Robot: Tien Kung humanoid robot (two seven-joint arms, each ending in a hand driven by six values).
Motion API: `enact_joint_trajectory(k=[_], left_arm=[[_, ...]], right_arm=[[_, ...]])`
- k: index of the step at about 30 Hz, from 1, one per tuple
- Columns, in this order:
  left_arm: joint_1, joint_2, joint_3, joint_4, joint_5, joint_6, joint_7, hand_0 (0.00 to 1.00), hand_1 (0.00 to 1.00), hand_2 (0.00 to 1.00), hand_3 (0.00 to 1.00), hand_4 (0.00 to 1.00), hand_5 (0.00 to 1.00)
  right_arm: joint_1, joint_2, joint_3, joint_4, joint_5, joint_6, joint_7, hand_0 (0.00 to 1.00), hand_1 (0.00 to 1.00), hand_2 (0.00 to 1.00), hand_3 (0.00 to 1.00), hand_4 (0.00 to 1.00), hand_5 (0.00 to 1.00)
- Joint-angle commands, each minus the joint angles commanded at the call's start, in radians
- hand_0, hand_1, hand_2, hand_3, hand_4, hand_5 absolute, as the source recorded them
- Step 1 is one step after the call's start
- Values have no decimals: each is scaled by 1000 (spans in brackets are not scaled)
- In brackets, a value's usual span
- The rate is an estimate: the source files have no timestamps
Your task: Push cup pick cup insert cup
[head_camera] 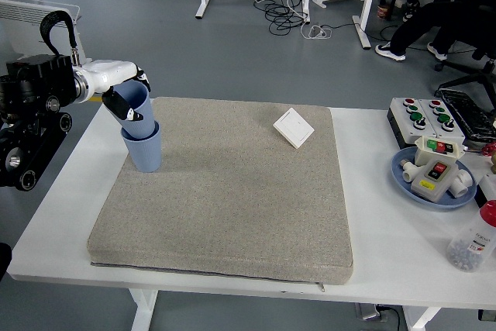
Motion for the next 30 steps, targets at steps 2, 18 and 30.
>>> enact_joint_trajectory(k=[2, 18, 30], left_arm=[[0, -1, 6, 5, 0, 4, -4, 513, 576, 761, 477, 232, 2], [1, -9, 8, 46, 0, 53, -44, 601, 765, 956, 865, 788, 95], [1, -10, 3, 61, 0, 74, -55, 804, 895, 998, 970, 922, 242]], right_arm=[[0, 0, 0, 0, -1, 0, 0, 774, 685, 683, 569, 135, 471], [3, 0, -1, 0, -1, 0, 0, 775, 684, 683, 569, 134, 470], [3, 0, -1, 0, -1, 1, 0, 775, 684, 683, 569, 134, 470]])
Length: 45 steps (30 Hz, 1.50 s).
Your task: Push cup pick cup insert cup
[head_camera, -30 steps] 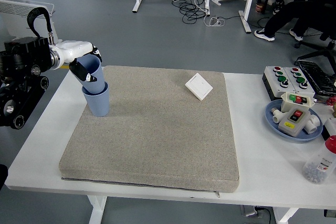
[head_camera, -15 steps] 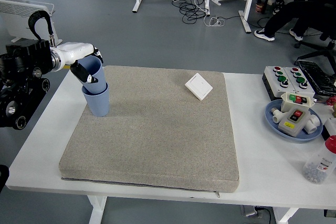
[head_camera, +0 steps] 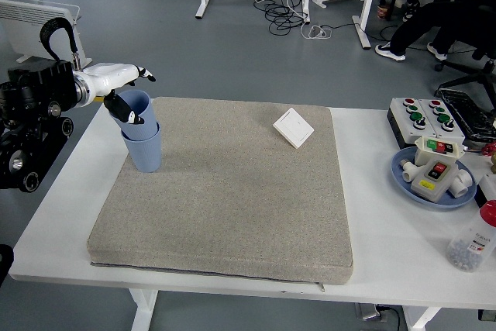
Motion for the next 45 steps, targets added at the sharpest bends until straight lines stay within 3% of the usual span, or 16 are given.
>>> enact_joint_trajectory(k=[15, 20, 21, 26, 27, 32, 33, 35, 38, 39, 45], left_arm=[[12, -1, -8, -6, 0, 63, -13, 840, 904, 998, 991, 933, 306], [43, 1, -15, -59, 0, 184, -14, 840, 904, 998, 991, 933, 306], [53, 1, -22, -74, -24, 204, -8, 721, 772, 885, 805, 721, 477], [118, -1, -74, -156, -229, 270, 45, 721, 772, 885, 805, 721, 477], [132, -2, -86, -168, -268, 277, 56, 669, 715, 790, 734, 655, 558], [208, -18, -157, -220, -476, 331, 132, 669, 715, 790, 734, 655, 558], [228, -22, -176, -231, -521, 350, 145, 690, 732, 803, 725, 611, 787], [264, -26, -203, -250, -606, 383, 156, 690, 732, 803, 725, 611, 787], [320, -23, -245, -278, -729, 420, 136, 690, 732, 803, 725, 611, 787], [330, -22, -251, -282, -775, 424, 132, 811, 837, 903, 792, 603, 998], [438, -27, -345, -313, -1028, 409, 86, 844, 863, 930, 822, 603, 998]], right_arm=[[-2, 1, -1, 0, 1, 0, 0, 775, 684, 683, 569, 134, 472], [-5, 1, -1, 0, 1, 0, 1, 775, 684, 683, 569, 134, 472], [-6, 2, -1, 0, 2, 0, 1, 775, 684, 683, 568, 134, 473], [-7, 2, 2, 0, 2, 0, 2, 775, 684, 683, 568, 134, 473], [-8, 3, 2, 0, 2, 0, 2, 775, 684, 683, 569, 134, 474], [-9, 5, 6, 0, 0, -1, 3, 775, 684, 683, 569, 134, 474], [-10, 5, 8, 0, -3, -1, 3, 775, 684, 683, 569, 135, 474], [-10, 6, 11, 0, -7, -2, 3, 775, 684, 683, 569, 135, 474], [-9, 7, 15, 0, -10, -2, 4, 775, 684, 683, 569, 135, 474], [-9, 7, 15, 0, -10, -2, 4, 775, 685, 683, 569, 135, 475], [-9, 9, 22, 0, -16, -3, 4, 775, 684, 683, 568, 135, 474]])
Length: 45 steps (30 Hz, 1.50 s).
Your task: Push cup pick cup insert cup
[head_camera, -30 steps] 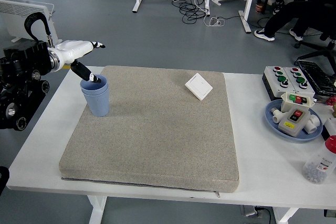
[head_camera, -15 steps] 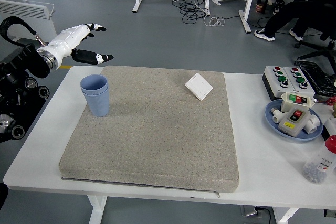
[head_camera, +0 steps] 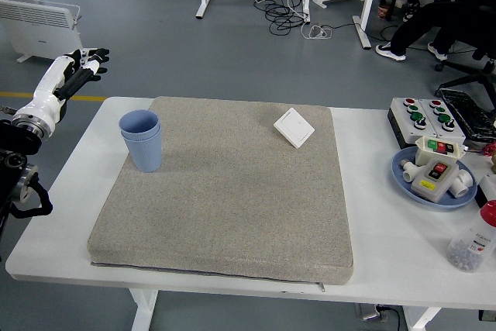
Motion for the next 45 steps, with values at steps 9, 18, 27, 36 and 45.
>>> enact_joint_trajectory(k=[9, 18, 27, 36, 45], left_arm=[[87, -29, -64, 17, -373, -36, 3, 852, 867, 935, 822, 599, 998], [139, -52, -90, 52, -641, -70, 13, 858, 873, 930, 820, 595, 998], [159, -77, -101, 85, -628, -92, 28, 862, 874, 931, 822, 593, 998], [166, -82, -97, 106, -613, -119, 31, 862, 875, 928, 825, 595, 998], [164, -89, -90, 112, -603, -113, 14, 870, 882, 937, 833, 595, 998]], right_arm=[[5, 3, 5, 0, -4, 0, 0, 775, 684, 683, 568, 134, 474], [9, 3, 6, 0, -4, 1, 0, 775, 684, 682, 568, 134, 474], [10, 4, 9, 0, -9, 1, 0, 775, 684, 682, 568, 134, 474], [14, 4, 11, 0, -8, 1, 1, 774, 684, 681, 568, 131, 472], [19, 5, 13, 0, -7, 1, 3, 774, 683, 681, 568, 132, 473]])
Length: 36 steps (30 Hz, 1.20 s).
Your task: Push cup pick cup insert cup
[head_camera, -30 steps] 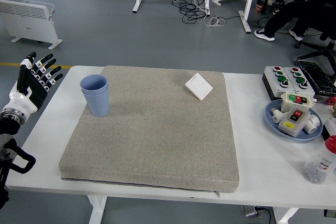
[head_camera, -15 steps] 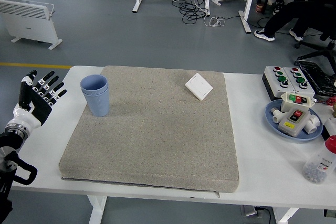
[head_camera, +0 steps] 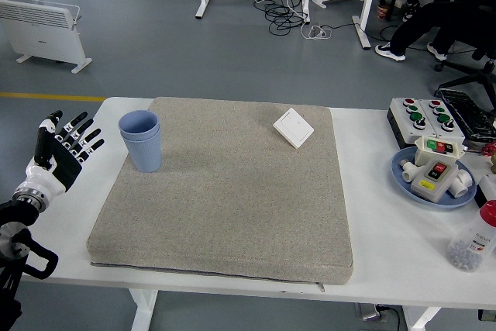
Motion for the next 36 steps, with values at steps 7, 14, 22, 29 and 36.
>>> enact_joint_trajectory(k=[7, 14, 22, 29, 36], left_arm=[[1, -4, 6, 7, 7, 17, -20, 892, 906, 969, 868, 597, 998], [2, -15, 20, 20, 17, 32, -34, 913, 918, 981, 900, 597, 998], [-1, -27, 29, 30, 32, 39, -46, 949, 951, 998, 947, 595, 998], [6, -28, 30, 36, 32, 43, -47, 952, 954, 998, 964, 598, 998], [9, -28, 34, 36, 34, 53, -59, 953, 957, 998, 998, 596, 998]], right_arm=[[0, 0, -2, 0, 1, 1, 0, 773, 683, 681, 568, 131, 474], [-2, 0, -4, 0, 3, 0, -1, 773, 684, 681, 568, 131, 473], [-7, 1, -4, 0, -2, 0, -1, 774, 684, 681, 568, 131, 472], [-10, 1, -4, 0, -3, 0, -2, 773, 683, 680, 567, 131, 472], [-14, 1, -7, 0, -4, 0, -4, 773, 684, 679, 568, 130, 472]])
